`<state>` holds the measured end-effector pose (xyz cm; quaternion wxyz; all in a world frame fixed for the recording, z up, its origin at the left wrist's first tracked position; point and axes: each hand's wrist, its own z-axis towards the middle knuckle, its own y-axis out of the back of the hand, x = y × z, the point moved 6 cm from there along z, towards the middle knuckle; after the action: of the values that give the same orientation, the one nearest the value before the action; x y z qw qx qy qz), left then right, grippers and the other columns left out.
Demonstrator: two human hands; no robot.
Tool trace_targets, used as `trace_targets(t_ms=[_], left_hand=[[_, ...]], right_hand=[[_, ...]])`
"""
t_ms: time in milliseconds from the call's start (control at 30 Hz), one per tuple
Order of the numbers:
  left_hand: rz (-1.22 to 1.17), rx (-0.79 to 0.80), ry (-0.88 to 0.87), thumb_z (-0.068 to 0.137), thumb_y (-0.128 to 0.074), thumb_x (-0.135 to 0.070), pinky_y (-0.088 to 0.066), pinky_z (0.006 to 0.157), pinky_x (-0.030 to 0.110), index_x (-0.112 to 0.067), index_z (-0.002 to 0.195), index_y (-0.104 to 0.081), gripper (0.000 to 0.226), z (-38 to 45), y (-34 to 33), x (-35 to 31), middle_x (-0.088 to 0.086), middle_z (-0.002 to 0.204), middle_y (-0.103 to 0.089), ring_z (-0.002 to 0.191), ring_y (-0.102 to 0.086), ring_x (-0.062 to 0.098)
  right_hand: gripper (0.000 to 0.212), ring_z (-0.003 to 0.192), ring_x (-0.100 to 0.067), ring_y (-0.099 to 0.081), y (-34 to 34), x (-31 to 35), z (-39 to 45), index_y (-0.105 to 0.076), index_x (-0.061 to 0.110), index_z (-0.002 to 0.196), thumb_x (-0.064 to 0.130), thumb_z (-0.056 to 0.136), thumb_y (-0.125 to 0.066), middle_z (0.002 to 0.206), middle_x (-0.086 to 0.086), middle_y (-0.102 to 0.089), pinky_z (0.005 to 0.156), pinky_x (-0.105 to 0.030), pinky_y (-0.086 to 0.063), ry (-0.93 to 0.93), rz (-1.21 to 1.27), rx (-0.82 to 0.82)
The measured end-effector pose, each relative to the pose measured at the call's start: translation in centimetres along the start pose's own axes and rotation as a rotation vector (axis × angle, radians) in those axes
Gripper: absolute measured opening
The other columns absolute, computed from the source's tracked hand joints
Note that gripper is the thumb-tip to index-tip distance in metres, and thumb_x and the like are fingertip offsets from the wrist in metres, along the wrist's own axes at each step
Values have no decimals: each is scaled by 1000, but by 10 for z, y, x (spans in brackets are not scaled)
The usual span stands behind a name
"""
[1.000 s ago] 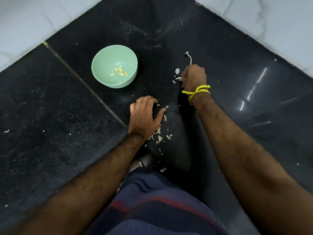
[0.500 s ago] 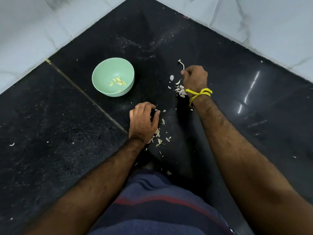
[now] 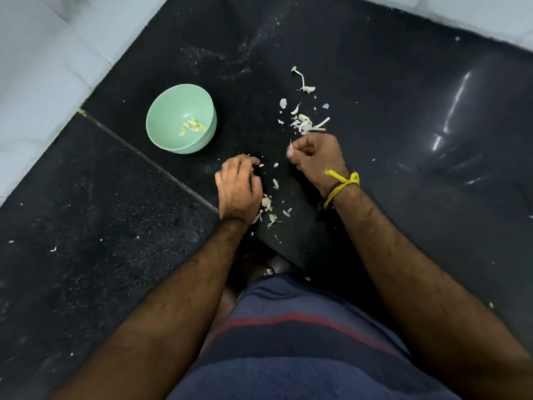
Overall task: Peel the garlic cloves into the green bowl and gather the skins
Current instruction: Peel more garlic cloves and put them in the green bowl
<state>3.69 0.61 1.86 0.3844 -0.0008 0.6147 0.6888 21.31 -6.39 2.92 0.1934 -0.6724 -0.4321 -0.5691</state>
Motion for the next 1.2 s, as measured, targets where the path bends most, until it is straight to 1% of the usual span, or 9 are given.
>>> trace_targets(t_ms=[67,200,367,567,733,833,1000,1133,1200], left_hand=[[-4,-11,-15,83,-47,-18,-35,92,37,-17,100,-68,27,-1,1,-1,2,116,-63,113,-53,21],[-22,-38,-5,87,-52,-19,-36,91,38,-17,94,-68,18,-1,2,1,1,114,-64,112,-54,20],[-26,-36,-47,93,-56,-25,-37,93,38,-18,101,-67,15,-1,2,-1,1,115,-64,113,-54,20],[-98,-23,-41,93,-59,-23,-34,94,35,-18,107,-66,16,-1,4,-1,-1,116,-64,113,-53,18],[-134,-48,-73,91,-61,-17,-33,93,35,-19,108,-66,18,-12,15,-1,-1,114,-66,112,-53,17],[-123,-3,-108,91,-60,-17,-38,91,41,-18,106,-66,16,-22,12,5,0,111,-65,108,-53,20],[-154,2,-93,89,-59,-18,-38,91,41,-17,105,-65,18,-17,10,6,1,113,-64,109,-54,21],[-151,-14,-107,88,-59,-16,-39,90,39,-17,105,-65,18,-17,9,8,0,113,-64,110,-55,20],[-153,-13,-105,88,-57,-17,-39,90,39,-16,105,-65,18,-17,9,8,0,112,-64,109,-55,20]], right_hand=[[21,73,-10,-68,4,-2,-4,-68,27,69,15,77,-83,77,4,-73,70,-31,-59,22,-12,4],[19,68,-14,-67,11,-10,-12,-71,25,67,19,70,-89,73,-3,-73,71,-42,-61,-21,-16,16],[15,71,-16,-72,9,-4,-25,-76,22,69,22,68,-91,70,2,-74,73,-38,-61,-9,-78,-2],[15,62,-26,-73,-9,-2,-34,-70,14,67,6,73,-82,66,-8,-72,65,-46,-62,-66,-130,0],[15,60,-20,-73,-11,-1,-36,-68,14,71,4,76,-79,66,-7,-72,70,-43,-63,-38,-321,62],[17,64,-20,-72,-14,6,-34,-66,20,68,10,73,-79,66,-2,-72,74,-42,-61,36,-449,45],[15,65,-16,-70,-19,15,-32,-67,22,70,11,73,-76,66,2,-71,73,-35,-60,57,-543,29],[18,69,-15,-67,-21,19,-32,-65,23,71,11,79,-76,69,2,-70,68,-21,-51,78,-625,42],[15,73,-16,-63,-23,20,-30,-65,20,74,13,83,-75,73,1,-67,71,-22,-48,64,-681,58]])
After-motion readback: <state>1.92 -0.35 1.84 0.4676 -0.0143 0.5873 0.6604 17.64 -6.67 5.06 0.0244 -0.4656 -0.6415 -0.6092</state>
